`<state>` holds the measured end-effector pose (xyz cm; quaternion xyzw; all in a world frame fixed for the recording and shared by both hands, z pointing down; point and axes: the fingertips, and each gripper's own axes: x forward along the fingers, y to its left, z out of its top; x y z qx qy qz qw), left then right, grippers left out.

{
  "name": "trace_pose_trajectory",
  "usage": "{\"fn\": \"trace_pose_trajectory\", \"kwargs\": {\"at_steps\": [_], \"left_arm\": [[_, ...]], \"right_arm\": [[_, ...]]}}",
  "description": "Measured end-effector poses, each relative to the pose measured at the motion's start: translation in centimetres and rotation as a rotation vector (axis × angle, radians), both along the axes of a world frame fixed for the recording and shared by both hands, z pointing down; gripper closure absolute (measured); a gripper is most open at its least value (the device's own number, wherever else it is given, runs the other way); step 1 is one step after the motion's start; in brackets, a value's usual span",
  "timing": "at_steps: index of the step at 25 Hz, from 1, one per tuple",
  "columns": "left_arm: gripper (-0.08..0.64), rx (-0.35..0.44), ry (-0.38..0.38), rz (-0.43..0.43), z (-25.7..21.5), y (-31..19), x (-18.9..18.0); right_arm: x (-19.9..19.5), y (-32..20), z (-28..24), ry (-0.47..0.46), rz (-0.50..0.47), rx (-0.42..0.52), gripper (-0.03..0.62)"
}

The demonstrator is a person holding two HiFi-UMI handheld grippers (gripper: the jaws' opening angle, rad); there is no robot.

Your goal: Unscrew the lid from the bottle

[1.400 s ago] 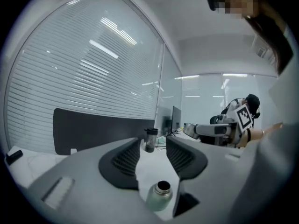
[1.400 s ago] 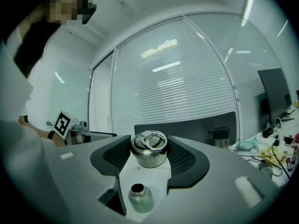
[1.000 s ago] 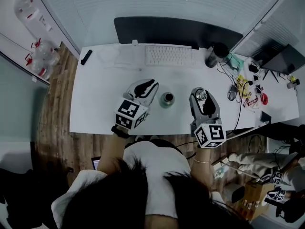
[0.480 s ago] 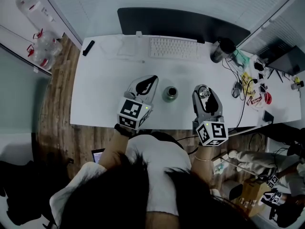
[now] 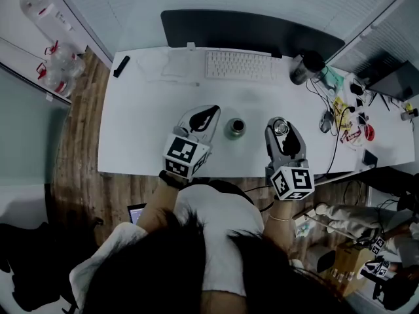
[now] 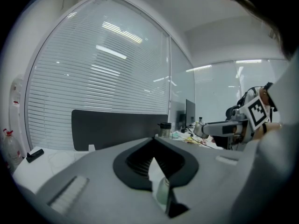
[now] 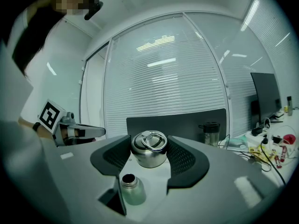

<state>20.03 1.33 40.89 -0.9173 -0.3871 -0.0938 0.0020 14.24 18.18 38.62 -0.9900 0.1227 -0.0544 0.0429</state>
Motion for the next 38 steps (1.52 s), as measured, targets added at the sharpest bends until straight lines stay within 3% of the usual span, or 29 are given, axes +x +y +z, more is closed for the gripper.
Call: {"fn": "trace_pose_trajectory", "kwargs": {"at_steps": [24,38], "left_arm": [[0.502,-0.044,0.003,0.0,-0.2,-1.1,0.2],[0.502,-0.004,0.038,0.001,-0.3,-1.5,0.8]], "right_arm": [[-0.1,-0.4,0.6,-0.011,0.012,0.009,0.353],[0.1,-0.6,0.7,-0.012,-0.011,0.019,0.353]]}}
